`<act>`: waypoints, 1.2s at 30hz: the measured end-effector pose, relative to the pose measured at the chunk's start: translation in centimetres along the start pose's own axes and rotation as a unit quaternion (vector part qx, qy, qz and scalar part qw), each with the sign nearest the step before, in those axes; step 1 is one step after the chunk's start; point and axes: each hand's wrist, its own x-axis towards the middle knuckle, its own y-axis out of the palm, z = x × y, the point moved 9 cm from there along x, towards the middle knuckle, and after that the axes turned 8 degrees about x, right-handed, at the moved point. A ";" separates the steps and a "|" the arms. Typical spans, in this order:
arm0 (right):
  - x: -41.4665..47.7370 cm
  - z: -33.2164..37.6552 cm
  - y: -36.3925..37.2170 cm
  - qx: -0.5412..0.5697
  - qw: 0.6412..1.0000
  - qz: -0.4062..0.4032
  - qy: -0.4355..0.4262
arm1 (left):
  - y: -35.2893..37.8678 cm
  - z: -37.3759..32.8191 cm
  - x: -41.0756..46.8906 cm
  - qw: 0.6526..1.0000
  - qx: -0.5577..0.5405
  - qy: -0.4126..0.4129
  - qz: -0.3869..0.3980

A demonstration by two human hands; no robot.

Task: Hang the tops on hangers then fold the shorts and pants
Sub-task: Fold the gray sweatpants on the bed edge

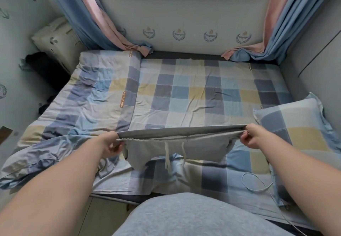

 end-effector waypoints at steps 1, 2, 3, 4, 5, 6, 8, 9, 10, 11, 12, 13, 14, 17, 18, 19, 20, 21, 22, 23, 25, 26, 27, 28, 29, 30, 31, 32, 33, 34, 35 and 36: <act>-0.1 0.3 0.2 0.018 1.000 0.008 0.005 | 0.3 0.3 -0.1 0.999 -0.036 -0.025 0.024; -0.2 0.6 0.4 0.032 0.999 0.014 0.003 | 0.7 0.4 -0.3 0.996 -0.067 -0.042 0.045; -0.3 1.0 0.5 0.037 0.999 0.016 -0.001 | 1.1 0.3 -0.5 0.992 -0.097 -0.048 0.063; -0.4 1.1 0.7 0.040 0.999 0.017 -0.001 | 1.5 0.2 -0.7 0.989 -0.124 -0.047 0.072; -0.6 1.1 0.9 0.041 0.999 0.021 0.004 | 2.0 0.0 -0.9 0.984 -0.151 -0.043 0.083; -0.7 1.0 1.1 0.042 0.999 0.026 0.009 | 2.3 -0.2 -1.0 0.979 -0.174 -0.041 0.095; -1.0 1.0 1.6 0.054 0.997 0.044 0.016 | 3.0 -0.3 -1.2 0.967 -0.219 -0.042 0.122; -1.3 1.1 2.0 0.063 0.996 0.061 0.020 | 3.4 -0.4 -1.3 0.959 -0.244 -0.042 0.137; -1.5 1.2 2.4 0.071 0.993 0.085 0.026 | 3.6 -0.6 -1.3 0.951 -0.266 -0.040 0.152; -1.8 1.3 2.9 0.079 0.990 0.111 0.031 | 4.0 -0.9 -1.5 0.943 -0.283 -0.035 0.170; -2.1 1.6 3.4 0.084 0.986 0.138 0.032 | 4.2 -1.3 -1.7 0.938 -0.292 -0.027 0.184; -2.3 1.8 3.7 0.085 0.983 0.160 0.028 | 4.5 -1.6 -1.8 0.935 -0.296 -0.021 0.194; -2.5 2.1 4.1 0.085 0.980 0.179 0.020 | 4.7 -1.8 -1.9 0.934 -0.297 -0.014 0.199; -3.2 2.7 5.1 0.073 0.971 0.227 -0.018 | 5.2 -2.5 -2.0 0.942 -0.277 0.017 0.189; -3.3 2.9 5.4 0.065 0.969 0.234 -0.035 | 5.1 -2.8 -1.9 0.950 -0.257 0.041 0.169; -3.3 3.1 5.5 0.049 0.970 0.233 -0.057 | 5.0 -3.2 -1.6 0.960 -0.229 0.075 0.144; -3.3 3.5 5.5 0.024 0.970 0.223 -0.089 | 4.8 -3.8 -1.4 0.967 -0.196 0.115 0.113; -3.2 4.0 5.4 -0.013 0.970 0.203 -0.130 | 4.6 -4.3 -1.5 0.971 -0.161 0.155 0.083; -3.3 4.6 5.2 -0.062 0.966 0.175 -0.178 | 4.3 -4.9 -1.7 0.972 -0.124 0.192 0.052; -3.3 5.3 4.9 -0.121 0.956 0.142 -0.228 | 3.9 -5.6 -1.9 0.970 -0.090 0.226 0.021; -4.1 6.9 4.5 -0.247 0.907 0.075 -0.333 | 2.7 -7.1 -2.5 0.952 0.022 0.298 -0.065; -4.6 7.6 4.4 -0.297 0.875 0.050 -0.378 | 2.1 -7.9 -3.0 0.931 0.092 0.333 -0.116; -5.1 8.0 4.4 -0.333 0.848 0.032 -0.411 | 1.8 -8.6 -3.5 0.909 0.147 0.357 -0.156; -5.5 8.2 4.4 -0.357 0.827 0.015 -0.434 | 1.6 -9.1 -4.0 0.897 0.170 0.369 -0.176; -5.9 8.4 4.3 -0.373 0.811 -0.002 -0.450 | 1.5 -9.5 -4.4 0.892 0.167 0.380 -0.180; -6.2 8.6 4.2 -0.381 0.801 -0.010 -0.462 | 1.5 -9.8 -4.8 0.892 0.153 0.388 -0.175; -6.4 8.7 4.3 -0.371 0.803 -0.003 -0.466 | 1.6 -10.1 -5.1 0.892 0.139 0.396 -0.169; -6.6 8.8 4.4 -0.349 0.814 0.014 -0.464 | 1.6 -10.4 -5.3 0.895 0.123 0.398 -0.162; -6.9 8.9 4.5 -0.329 0.825 0.025 -0.458 | 1.6 -10.8 -5.5 0.898 0.108 0.398 -0.155; -7.2 9.1 4.5 -0.315 0.834 0.028 -0.452 | 1.7 -11.1 -5.6 0.903 0.094 0.393 -0.146; -7.4 9.2 4.6 -0.308 0.841 0.026 -0.444 | 1.8 -11.2 -5.6 0.912 0.076 0.379 -0.137; -7.5 9.4 4.6 -0.301 0.848 0.023 -0.436 | 2.0 -11.1 -5.5 0.927 0.051 0.351 -0.125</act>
